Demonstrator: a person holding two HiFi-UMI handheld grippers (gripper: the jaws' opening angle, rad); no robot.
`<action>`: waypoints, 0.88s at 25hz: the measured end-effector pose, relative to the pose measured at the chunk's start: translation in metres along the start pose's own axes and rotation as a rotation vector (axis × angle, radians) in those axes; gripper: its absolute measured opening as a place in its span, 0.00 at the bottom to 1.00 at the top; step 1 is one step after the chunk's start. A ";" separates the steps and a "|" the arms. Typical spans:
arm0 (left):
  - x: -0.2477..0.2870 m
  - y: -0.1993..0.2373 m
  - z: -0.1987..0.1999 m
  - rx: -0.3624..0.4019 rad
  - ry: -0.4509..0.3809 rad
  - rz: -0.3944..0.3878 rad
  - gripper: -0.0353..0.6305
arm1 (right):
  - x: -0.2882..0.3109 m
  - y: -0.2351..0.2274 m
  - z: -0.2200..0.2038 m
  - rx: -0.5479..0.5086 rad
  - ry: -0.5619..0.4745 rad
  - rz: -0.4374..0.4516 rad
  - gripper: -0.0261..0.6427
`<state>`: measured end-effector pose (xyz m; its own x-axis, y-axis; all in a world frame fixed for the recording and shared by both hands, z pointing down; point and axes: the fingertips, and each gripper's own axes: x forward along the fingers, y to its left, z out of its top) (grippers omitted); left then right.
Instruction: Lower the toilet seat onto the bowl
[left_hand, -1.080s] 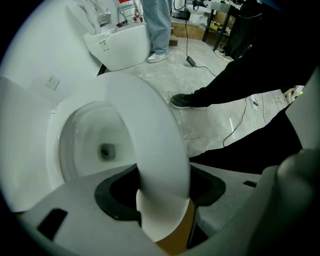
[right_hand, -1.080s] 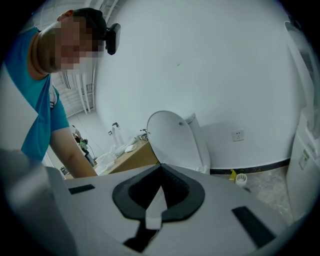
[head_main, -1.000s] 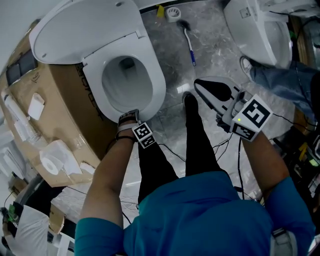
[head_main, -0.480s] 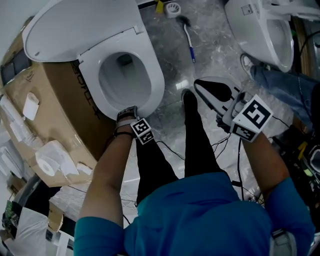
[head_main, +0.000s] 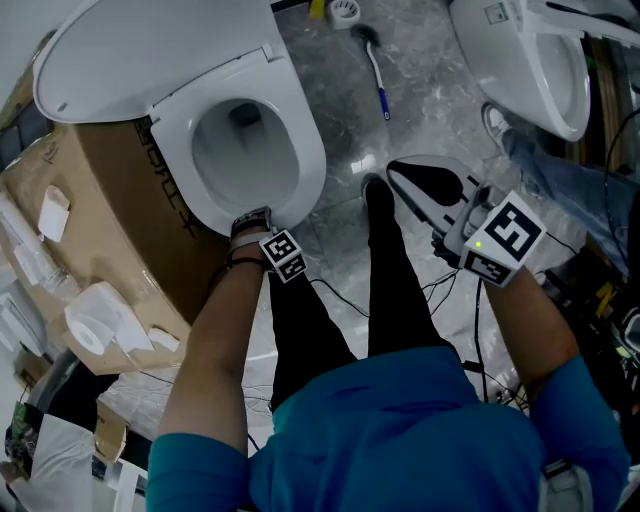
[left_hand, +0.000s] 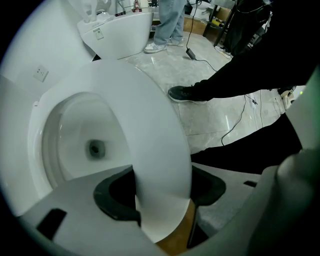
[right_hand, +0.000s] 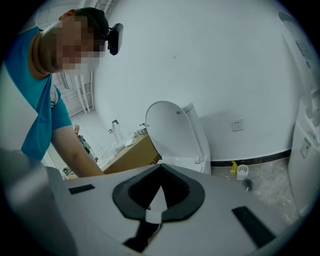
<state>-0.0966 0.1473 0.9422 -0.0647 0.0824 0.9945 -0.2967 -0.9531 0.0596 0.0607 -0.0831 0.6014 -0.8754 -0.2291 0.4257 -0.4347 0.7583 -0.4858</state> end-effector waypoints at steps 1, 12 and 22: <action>0.001 0.000 0.000 0.000 0.003 0.000 0.44 | 0.000 -0.001 -0.001 0.002 0.001 -0.001 0.02; 0.013 0.000 -0.001 -0.002 0.028 -0.025 0.45 | -0.003 -0.006 -0.011 0.005 0.014 -0.003 0.02; 0.009 -0.004 0.002 -0.027 0.019 -0.146 0.48 | -0.004 0.000 -0.010 0.011 0.014 0.001 0.02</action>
<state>-0.0945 0.1513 0.9507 -0.0371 0.2255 0.9735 -0.3297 -0.9224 0.2011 0.0661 -0.0755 0.6075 -0.8729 -0.2193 0.4359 -0.4360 0.7516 -0.4949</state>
